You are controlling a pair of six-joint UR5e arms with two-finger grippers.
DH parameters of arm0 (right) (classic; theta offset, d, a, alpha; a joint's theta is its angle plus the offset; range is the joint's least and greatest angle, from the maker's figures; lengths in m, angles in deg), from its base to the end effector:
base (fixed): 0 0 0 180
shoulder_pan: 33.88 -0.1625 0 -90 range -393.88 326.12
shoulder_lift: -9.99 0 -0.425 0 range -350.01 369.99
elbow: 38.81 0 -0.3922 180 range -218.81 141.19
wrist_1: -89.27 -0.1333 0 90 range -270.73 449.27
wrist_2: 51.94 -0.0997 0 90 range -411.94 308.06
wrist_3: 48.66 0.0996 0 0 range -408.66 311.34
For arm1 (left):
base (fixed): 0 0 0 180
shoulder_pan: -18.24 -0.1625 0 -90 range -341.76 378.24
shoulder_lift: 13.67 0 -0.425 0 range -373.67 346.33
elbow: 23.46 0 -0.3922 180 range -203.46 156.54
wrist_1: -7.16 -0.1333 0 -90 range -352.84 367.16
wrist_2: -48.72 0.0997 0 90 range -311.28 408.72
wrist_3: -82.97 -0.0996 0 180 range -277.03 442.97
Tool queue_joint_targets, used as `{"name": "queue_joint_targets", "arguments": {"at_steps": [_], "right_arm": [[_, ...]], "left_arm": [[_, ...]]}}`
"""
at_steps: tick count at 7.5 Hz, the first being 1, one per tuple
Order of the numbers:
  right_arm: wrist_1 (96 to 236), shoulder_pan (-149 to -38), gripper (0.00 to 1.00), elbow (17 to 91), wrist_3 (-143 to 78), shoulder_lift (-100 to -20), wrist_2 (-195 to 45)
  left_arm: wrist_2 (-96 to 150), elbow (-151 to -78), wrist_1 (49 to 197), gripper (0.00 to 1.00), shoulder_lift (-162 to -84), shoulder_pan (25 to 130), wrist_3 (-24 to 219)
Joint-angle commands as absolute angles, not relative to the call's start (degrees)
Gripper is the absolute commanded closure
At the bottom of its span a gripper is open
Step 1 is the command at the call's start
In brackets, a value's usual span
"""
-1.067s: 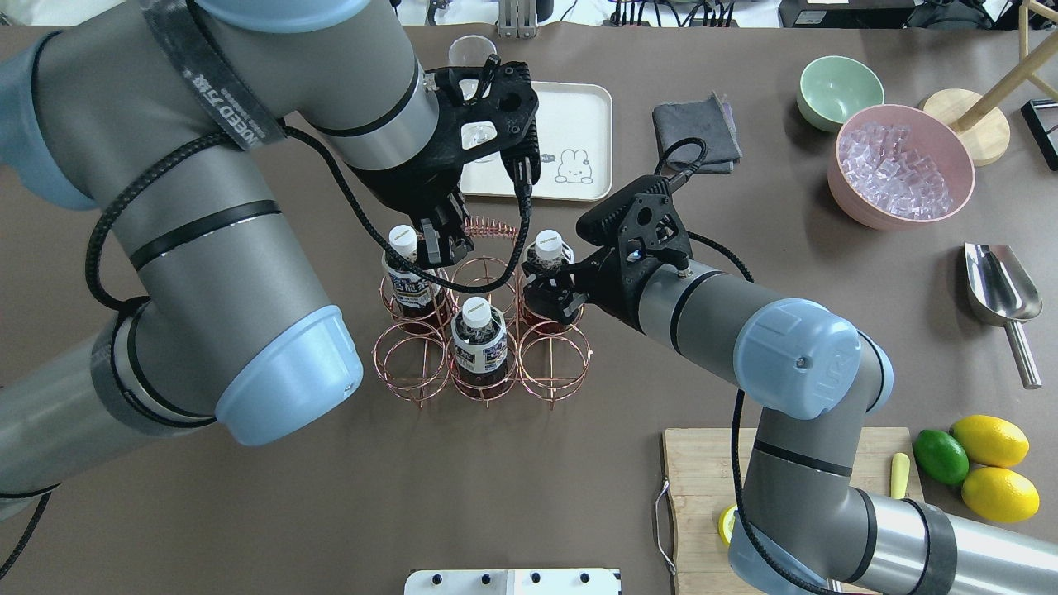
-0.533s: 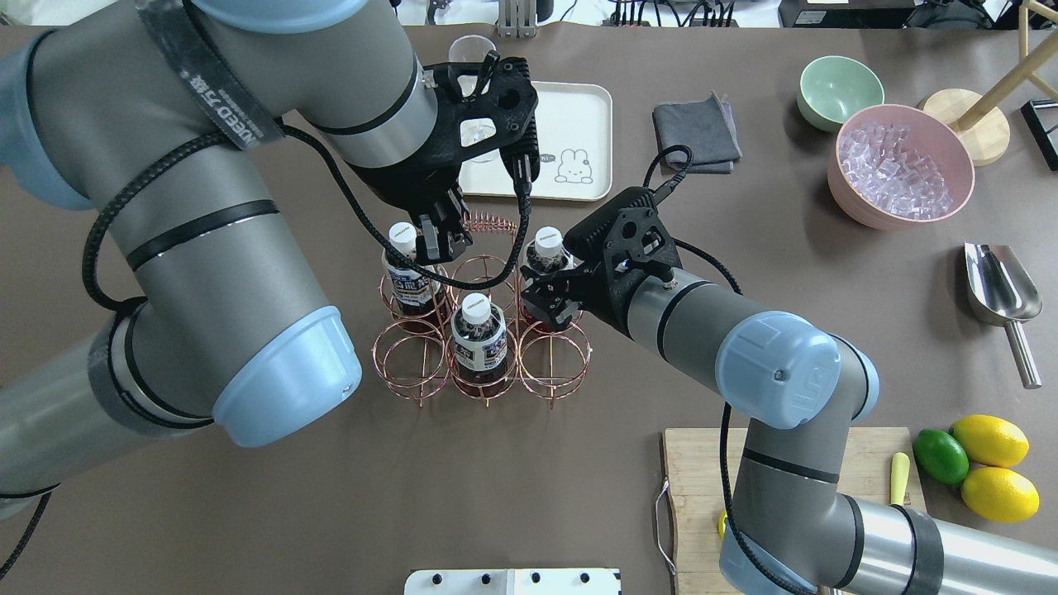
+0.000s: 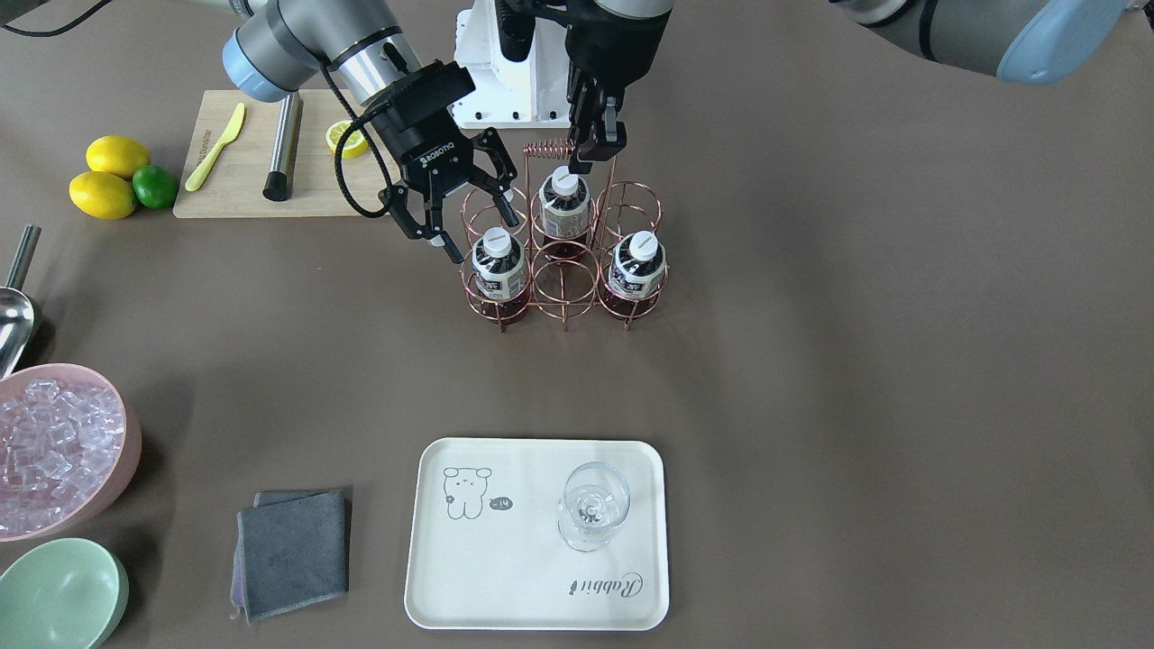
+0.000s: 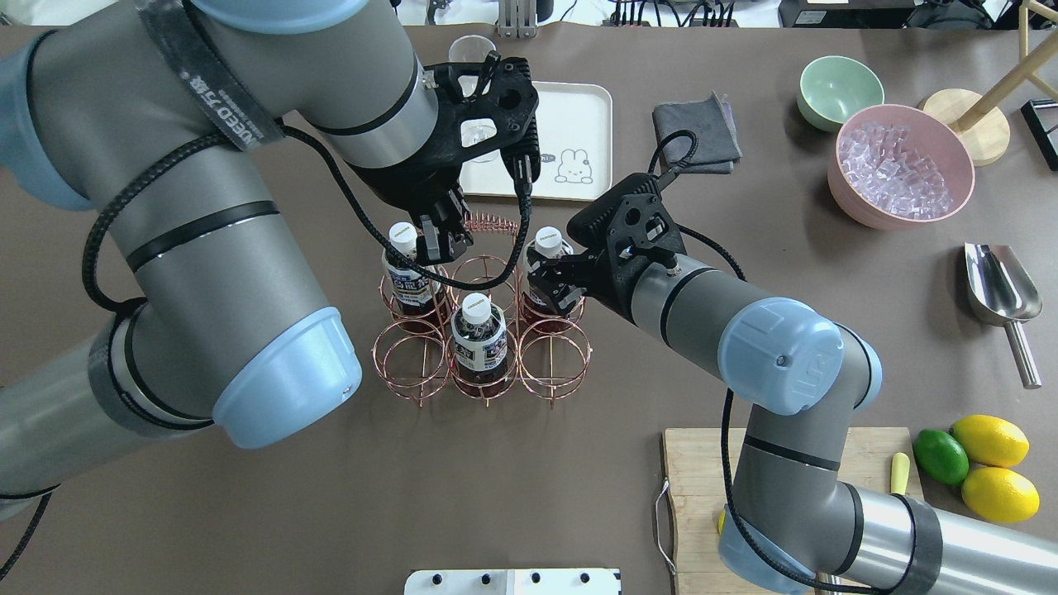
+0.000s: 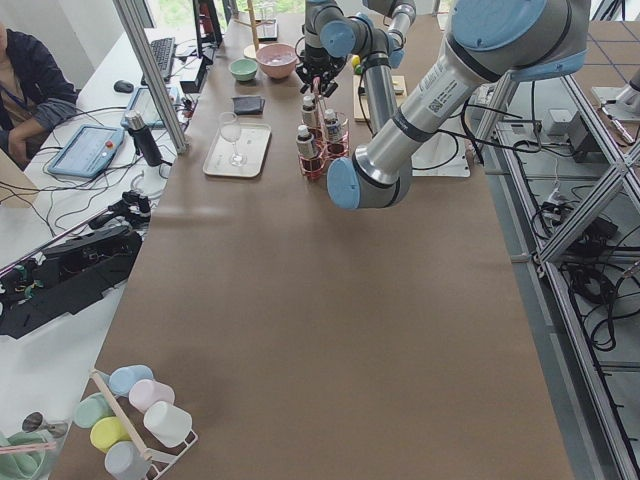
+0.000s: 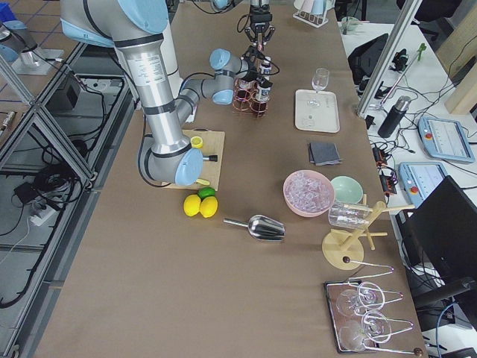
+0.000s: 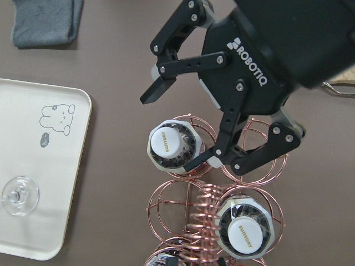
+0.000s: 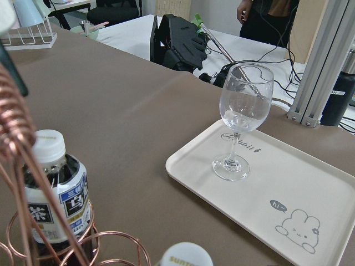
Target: Take tea from basket to plate
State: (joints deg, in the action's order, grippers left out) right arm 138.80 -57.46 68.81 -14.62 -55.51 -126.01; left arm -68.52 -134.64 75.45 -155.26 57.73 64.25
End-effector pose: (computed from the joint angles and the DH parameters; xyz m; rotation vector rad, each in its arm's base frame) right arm -0.4627 -0.3772 0.1997 1.0927 -0.9558 -0.2625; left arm 0.3924 -0.4370 0.0301 0.7786 0.7208 1.3141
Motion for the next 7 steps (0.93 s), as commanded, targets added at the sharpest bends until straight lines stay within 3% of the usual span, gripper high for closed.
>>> {"name": "queue_joint_targets", "arguments": {"at_steps": [1, 3, 5, 7], "right_arm": [[138.93, -58.05, 0.25, 67.37, -14.73, -54.27, -126.12], [140.32, -57.96, 0.26, 66.57, -14.12, -52.43, -126.12], [141.30, -57.79, 0.37, 66.57, -14.03, -51.98, -126.12], [141.21, -57.52, 0.39, 66.66, -13.42, -52.07, -126.12]], "left_arm": [[-68.44, -134.73, 75.46, 1.00, -155.26, 57.70, 64.25], [-68.44, -134.64, 75.46, 1.00, -155.17, 57.70, 64.25], [-68.44, -134.64, 75.46, 1.00, -155.17, 57.70, 64.25], [-68.44, -134.64, 75.37, 1.00, -155.00, 57.70, 64.25]]}}
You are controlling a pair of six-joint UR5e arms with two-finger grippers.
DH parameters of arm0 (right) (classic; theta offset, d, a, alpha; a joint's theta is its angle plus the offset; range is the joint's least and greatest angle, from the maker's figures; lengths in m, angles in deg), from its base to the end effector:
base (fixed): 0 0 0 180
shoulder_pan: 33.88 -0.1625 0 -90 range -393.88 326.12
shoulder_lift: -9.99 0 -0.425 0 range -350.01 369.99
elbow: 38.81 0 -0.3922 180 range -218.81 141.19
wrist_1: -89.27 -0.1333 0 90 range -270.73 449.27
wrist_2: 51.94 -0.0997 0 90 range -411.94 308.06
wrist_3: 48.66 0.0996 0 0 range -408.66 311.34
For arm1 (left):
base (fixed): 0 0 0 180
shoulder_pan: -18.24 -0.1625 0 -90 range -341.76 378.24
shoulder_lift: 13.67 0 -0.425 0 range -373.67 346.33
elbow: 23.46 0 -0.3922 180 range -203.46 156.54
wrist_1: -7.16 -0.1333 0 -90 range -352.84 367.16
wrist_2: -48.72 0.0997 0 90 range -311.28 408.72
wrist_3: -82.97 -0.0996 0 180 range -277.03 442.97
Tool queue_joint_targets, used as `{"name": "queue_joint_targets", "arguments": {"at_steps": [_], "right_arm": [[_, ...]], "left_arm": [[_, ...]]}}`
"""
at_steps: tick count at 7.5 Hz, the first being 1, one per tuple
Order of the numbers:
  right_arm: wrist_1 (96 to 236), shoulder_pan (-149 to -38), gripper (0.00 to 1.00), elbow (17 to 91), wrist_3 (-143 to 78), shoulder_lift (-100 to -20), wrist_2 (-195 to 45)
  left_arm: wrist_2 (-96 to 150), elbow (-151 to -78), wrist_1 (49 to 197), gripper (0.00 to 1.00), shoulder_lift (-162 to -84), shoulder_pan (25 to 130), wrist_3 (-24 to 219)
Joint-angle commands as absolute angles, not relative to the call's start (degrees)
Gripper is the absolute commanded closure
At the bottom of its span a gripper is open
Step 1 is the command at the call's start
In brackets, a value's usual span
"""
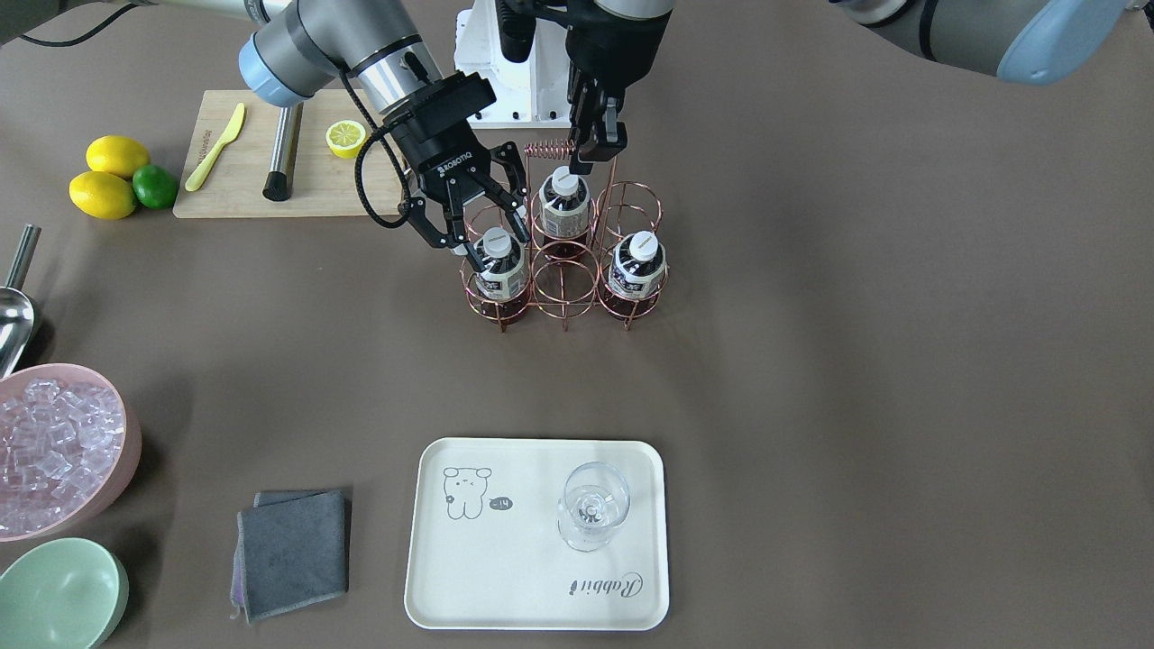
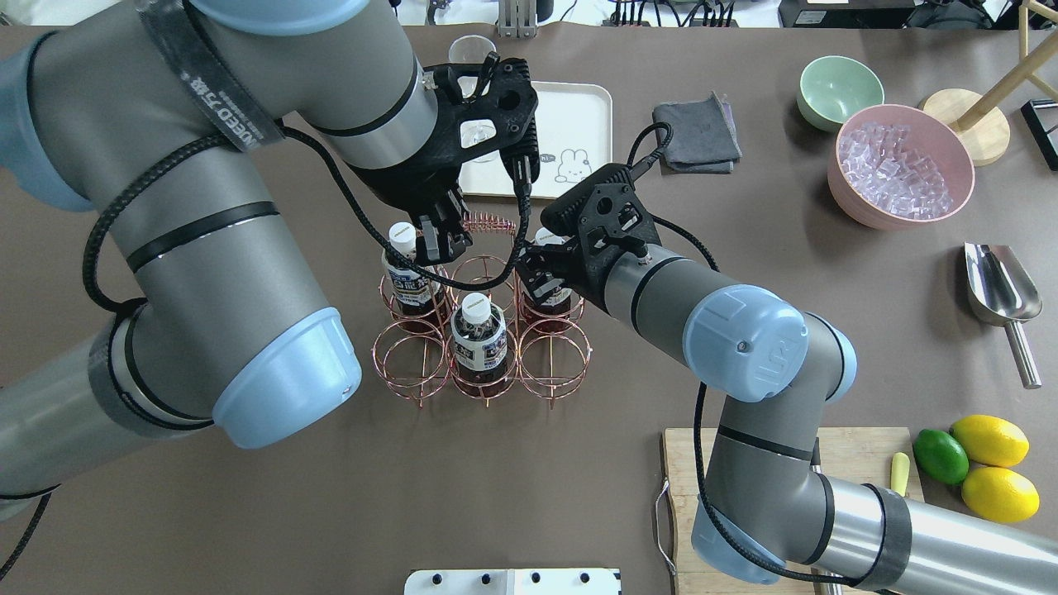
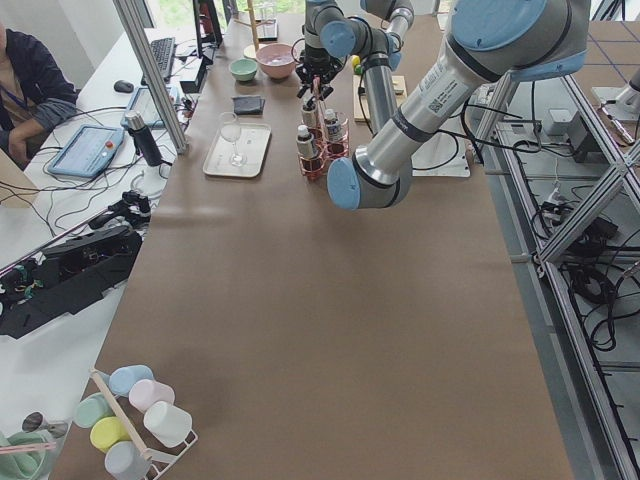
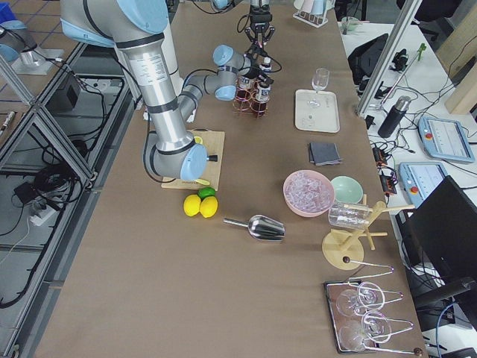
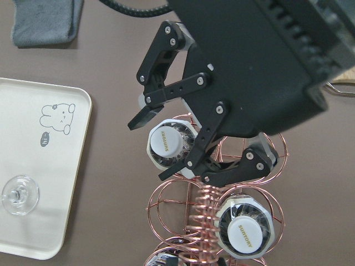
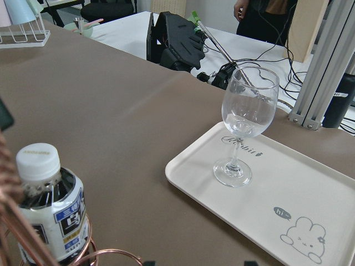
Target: Take tea from basket to plate
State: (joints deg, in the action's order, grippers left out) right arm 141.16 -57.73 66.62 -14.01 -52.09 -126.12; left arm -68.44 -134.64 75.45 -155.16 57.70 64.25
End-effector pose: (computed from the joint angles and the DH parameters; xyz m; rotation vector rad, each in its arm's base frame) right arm -0.4782 -0.3868 0.1844 1.0772 -0.9441 -0.2567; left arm 0.3928 -0.4371 0.0311 0.7771 0.7193 1.3140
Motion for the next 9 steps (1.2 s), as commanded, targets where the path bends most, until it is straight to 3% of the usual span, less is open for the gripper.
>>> {"name": "queue_joint_targets", "arguments": {"at_steps": [1, 2, 5, 6, 9], "right_arm": [[141.04, -57.44, 0.39, 66.83, -13.41, -52.33, -126.12], [140.95, -57.44, 0.42, 66.92, -13.24, -52.59, -126.21], [140.77, -57.44, 0.93, 67.18, -11.75, -52.86, -126.38], [140.86, -57.44, 1.00, 67.27, -11.57, -52.68, -126.82], [141.39, -58.75, 1.00, 68.15, -11.39, -52.33, -128.66]], "left_arm": [[-68.44, -134.64, 75.37, 1.00, -154.99, 57.79, 64.25], [-68.44, -134.64, 75.46, 1.00, -154.99, 57.79, 64.25], [-68.44, -134.64, 75.46, 1.00, -154.99, 57.79, 64.25], [-68.44, -134.64, 75.46, 1.00, -154.91, 57.79, 64.25], [-68.35, -134.72, 75.37, 1.00, -154.91, 57.79, 64.25]]}}
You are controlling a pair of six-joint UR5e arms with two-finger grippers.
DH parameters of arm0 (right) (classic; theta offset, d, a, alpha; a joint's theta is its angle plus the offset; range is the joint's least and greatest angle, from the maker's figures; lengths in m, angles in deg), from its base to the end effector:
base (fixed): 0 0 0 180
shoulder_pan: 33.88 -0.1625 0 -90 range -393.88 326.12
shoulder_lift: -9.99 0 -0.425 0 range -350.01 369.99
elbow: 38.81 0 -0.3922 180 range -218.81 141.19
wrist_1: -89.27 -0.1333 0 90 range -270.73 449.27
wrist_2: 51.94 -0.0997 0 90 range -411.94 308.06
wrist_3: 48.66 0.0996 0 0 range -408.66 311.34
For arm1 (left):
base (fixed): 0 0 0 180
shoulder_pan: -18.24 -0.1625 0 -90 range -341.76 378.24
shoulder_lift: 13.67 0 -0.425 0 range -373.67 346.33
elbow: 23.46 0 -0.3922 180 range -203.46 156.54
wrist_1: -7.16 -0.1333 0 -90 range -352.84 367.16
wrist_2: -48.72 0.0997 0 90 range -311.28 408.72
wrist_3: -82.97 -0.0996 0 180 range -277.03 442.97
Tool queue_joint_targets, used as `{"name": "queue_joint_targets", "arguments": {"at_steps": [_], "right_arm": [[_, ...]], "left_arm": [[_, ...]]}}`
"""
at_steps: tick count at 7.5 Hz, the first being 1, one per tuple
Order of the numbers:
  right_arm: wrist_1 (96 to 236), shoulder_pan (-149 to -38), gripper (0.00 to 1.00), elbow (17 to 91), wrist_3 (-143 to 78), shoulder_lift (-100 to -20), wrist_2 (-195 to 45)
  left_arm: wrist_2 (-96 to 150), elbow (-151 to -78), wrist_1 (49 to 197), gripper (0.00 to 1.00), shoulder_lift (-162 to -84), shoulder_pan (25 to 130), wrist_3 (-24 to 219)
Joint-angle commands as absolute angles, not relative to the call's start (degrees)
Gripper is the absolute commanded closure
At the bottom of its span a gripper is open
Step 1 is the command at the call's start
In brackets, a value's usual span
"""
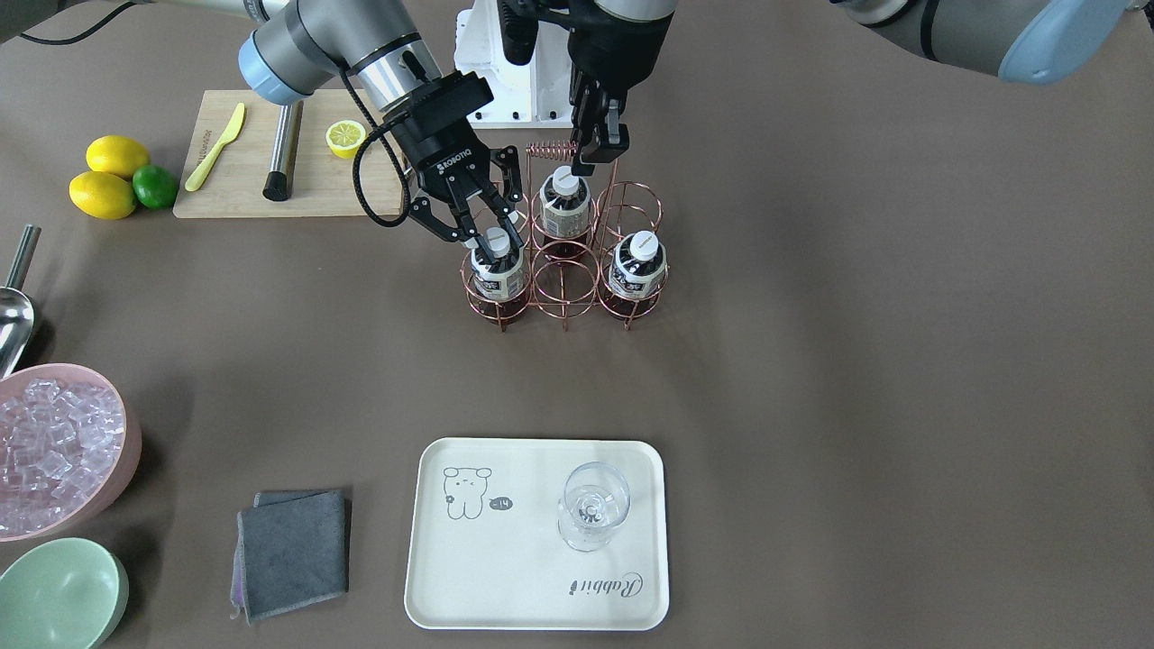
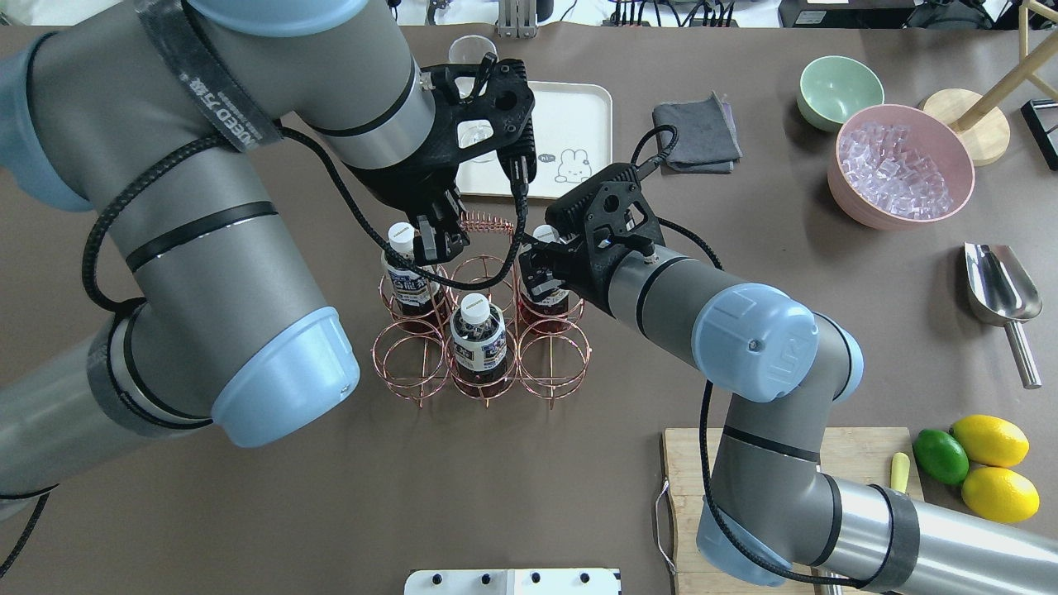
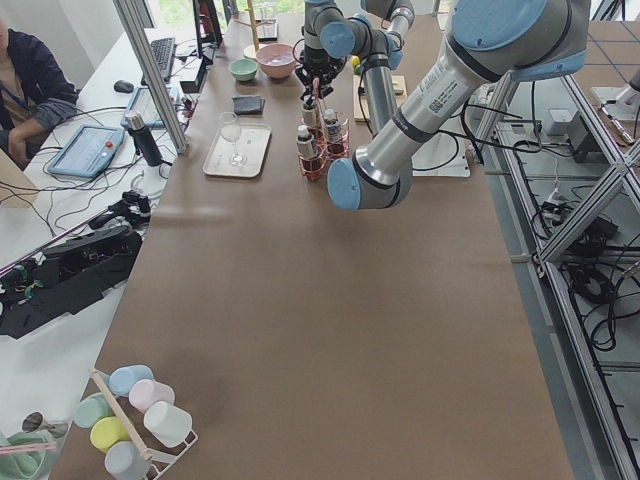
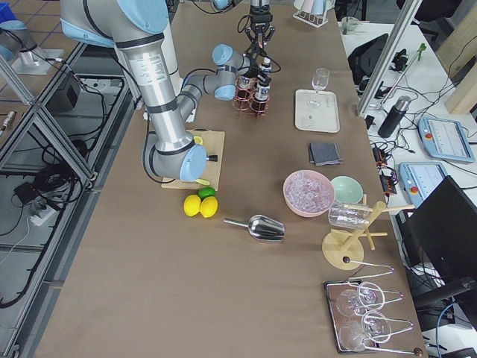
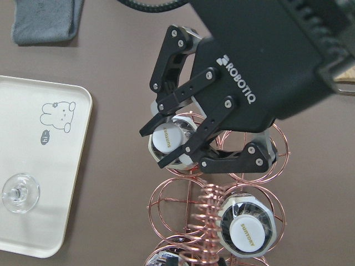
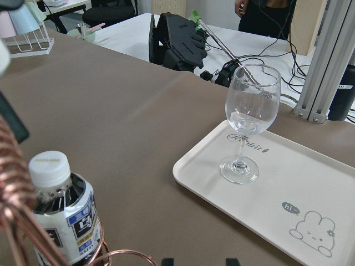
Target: Take tea from basket to plate
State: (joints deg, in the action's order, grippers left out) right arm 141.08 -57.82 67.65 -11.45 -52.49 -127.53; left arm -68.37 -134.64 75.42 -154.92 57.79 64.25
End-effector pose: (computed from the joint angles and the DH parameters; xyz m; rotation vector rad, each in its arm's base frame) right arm -0.4730 -0.3830 0.1814 1.0484 -0.9909 -0.2331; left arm 0.3925 -0.4382 0.0336 0.7729 0.7163 1.3119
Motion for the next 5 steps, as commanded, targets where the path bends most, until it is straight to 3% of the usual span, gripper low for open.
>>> {"name": "queue_joint_targets", "arguments": {"at_steps": [1, 5], "right_arm": [[141.39, -59.88, 1.00, 68.15, -12.09, -52.42, -129.98], [150.87, -63.06, 1.00, 76.40, -12.10, -52.06, -134.30]], "left_arm": [[-68.35, -134.73, 75.46, 1.00, -154.99, 57.79, 64.25], [-68.26, -134.81, 75.37, 1.00, -154.99, 57.79, 64.25]]}}
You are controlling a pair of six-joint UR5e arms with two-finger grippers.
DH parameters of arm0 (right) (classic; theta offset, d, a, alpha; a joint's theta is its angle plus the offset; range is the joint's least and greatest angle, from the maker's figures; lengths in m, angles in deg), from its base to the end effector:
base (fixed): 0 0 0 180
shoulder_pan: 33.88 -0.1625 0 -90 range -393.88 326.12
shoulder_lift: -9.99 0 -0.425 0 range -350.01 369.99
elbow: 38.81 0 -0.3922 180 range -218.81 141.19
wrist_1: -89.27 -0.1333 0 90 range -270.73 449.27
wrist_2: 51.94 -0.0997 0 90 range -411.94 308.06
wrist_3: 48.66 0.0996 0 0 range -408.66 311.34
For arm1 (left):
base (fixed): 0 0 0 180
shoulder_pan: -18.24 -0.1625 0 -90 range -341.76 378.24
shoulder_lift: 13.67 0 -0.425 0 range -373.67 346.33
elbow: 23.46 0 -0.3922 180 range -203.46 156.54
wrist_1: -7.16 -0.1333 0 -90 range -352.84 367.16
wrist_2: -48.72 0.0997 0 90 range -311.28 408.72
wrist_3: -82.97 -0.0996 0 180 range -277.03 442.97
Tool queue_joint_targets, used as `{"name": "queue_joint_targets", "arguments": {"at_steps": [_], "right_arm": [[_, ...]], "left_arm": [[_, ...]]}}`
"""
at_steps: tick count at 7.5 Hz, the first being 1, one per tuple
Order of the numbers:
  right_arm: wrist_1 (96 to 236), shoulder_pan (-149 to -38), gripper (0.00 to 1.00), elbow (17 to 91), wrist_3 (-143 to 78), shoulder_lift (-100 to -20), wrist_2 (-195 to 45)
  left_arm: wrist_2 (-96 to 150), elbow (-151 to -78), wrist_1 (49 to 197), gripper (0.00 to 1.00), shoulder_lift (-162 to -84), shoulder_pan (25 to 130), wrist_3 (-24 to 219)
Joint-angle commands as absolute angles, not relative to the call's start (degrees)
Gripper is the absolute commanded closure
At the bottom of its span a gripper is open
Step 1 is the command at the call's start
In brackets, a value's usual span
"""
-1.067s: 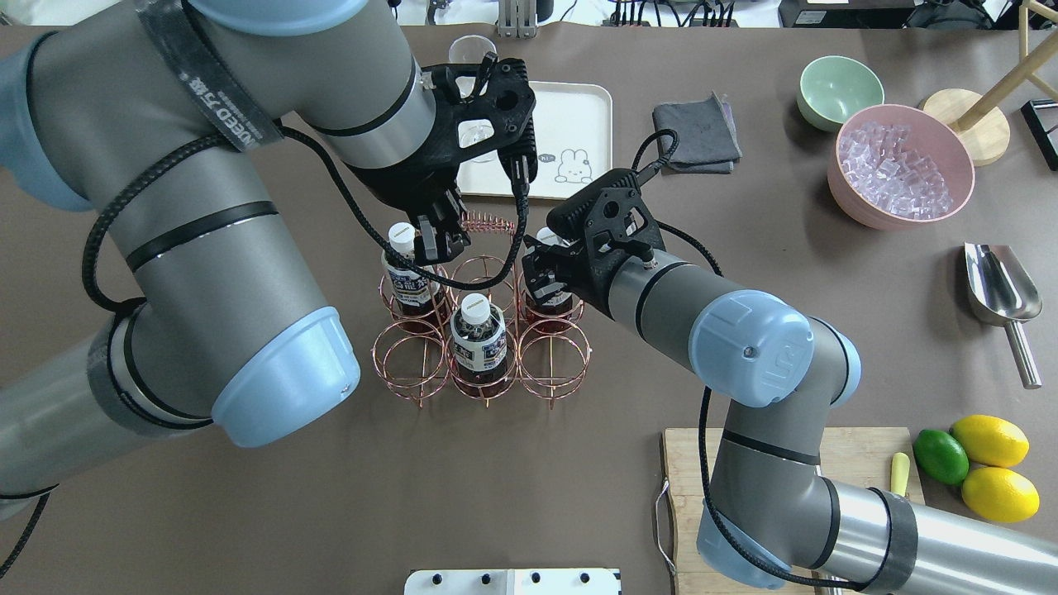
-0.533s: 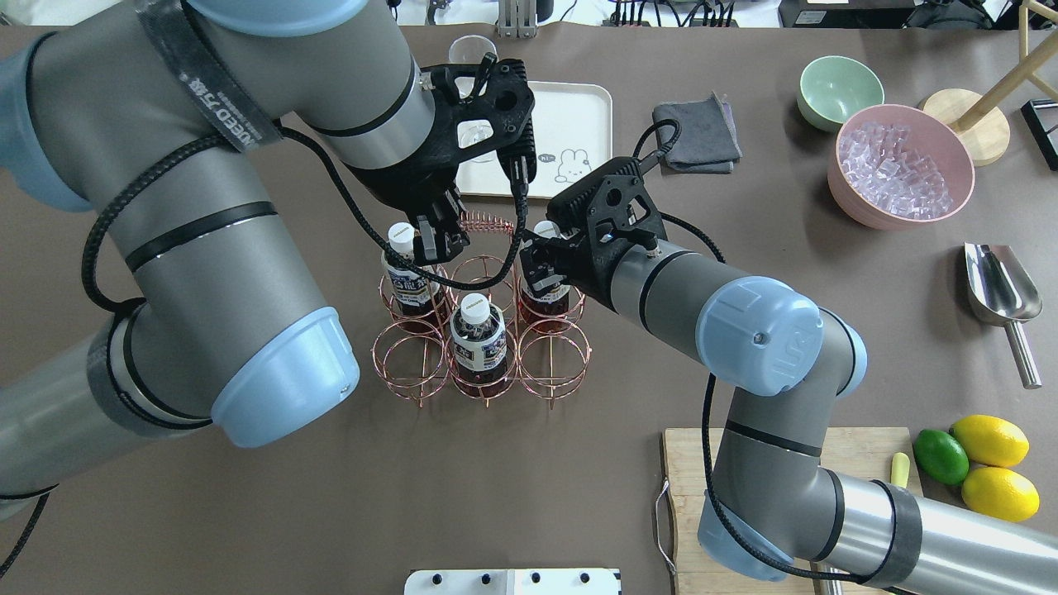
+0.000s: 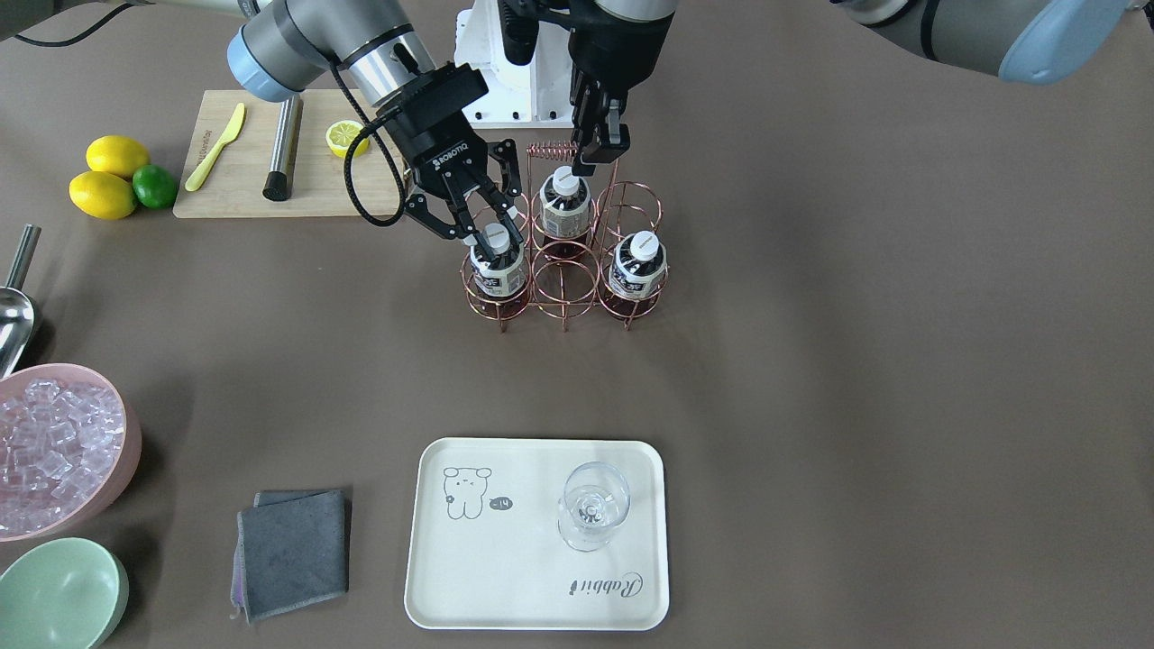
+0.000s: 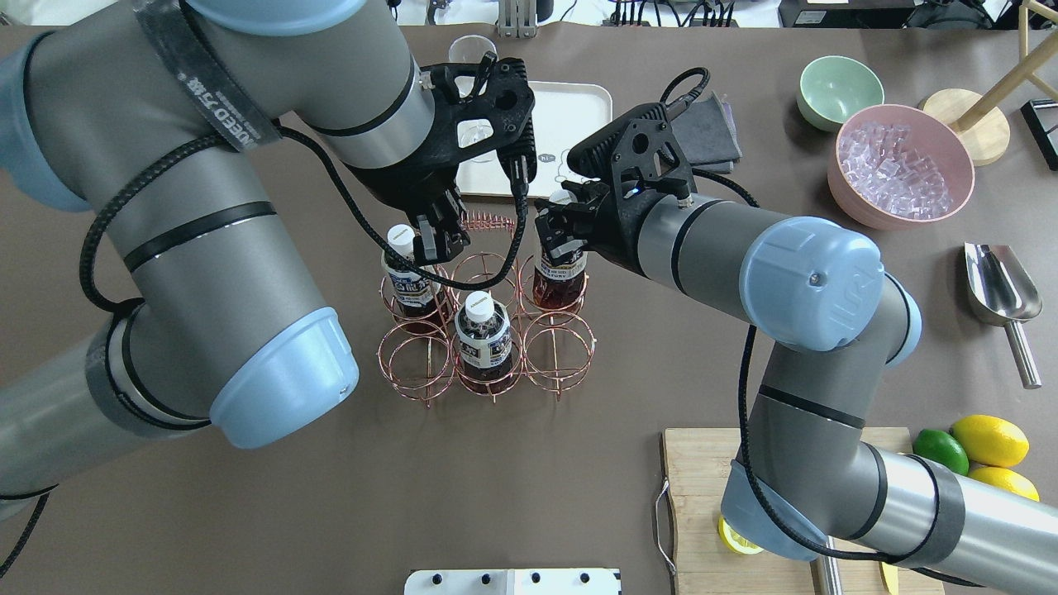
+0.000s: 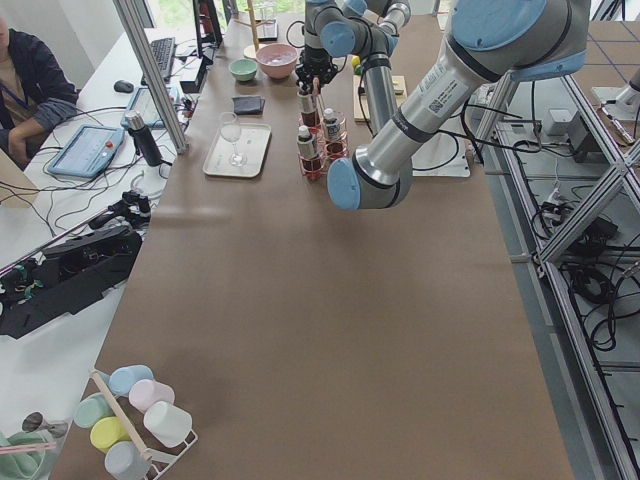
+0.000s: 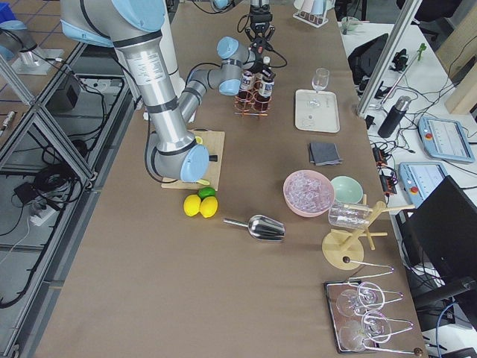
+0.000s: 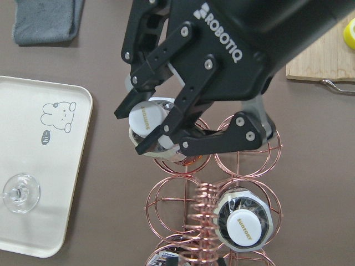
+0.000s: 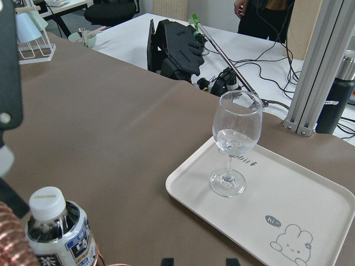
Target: Take tea from basket to plate
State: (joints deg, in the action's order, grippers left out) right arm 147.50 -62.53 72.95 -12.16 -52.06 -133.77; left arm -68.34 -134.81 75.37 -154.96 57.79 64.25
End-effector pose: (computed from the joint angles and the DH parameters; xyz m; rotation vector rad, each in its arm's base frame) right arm -0.4252 -0.4003 0.1548 1.0244 -0.9957 -0.2563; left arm 0.3915 -0.4374 0.0326 0.7760 0.7164 1.3119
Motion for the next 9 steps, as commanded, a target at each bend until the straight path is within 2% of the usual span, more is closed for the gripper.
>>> {"name": "queue_joint_targets", "arguments": {"at_steps": [1, 4, 6, 9], "right_arm": [[151.23, -63.15, 1.00, 77.37, -11.83, -52.07, -134.30], [157.71, -69.61, 1.00, 81.77, -11.66, -50.32, -142.34], [158.00, -78.58, 1.00, 81.69, -12.36, -49.87, -152.18], [157.21, -83.52, 1.00, 79.85, -16.39, -52.05, -154.34]], "left_arm": [[-68.26, -134.81, 75.37, 1.00, -154.99, 57.79, 64.25], [-68.26, -134.90, 75.37, 1.00, -154.91, 57.79, 64.25], [-68.26, -134.81, 75.37, 1.00, -154.91, 57.79, 64.25], [-68.26, -134.81, 75.37, 1.00, -154.91, 57.79, 64.25]]}}
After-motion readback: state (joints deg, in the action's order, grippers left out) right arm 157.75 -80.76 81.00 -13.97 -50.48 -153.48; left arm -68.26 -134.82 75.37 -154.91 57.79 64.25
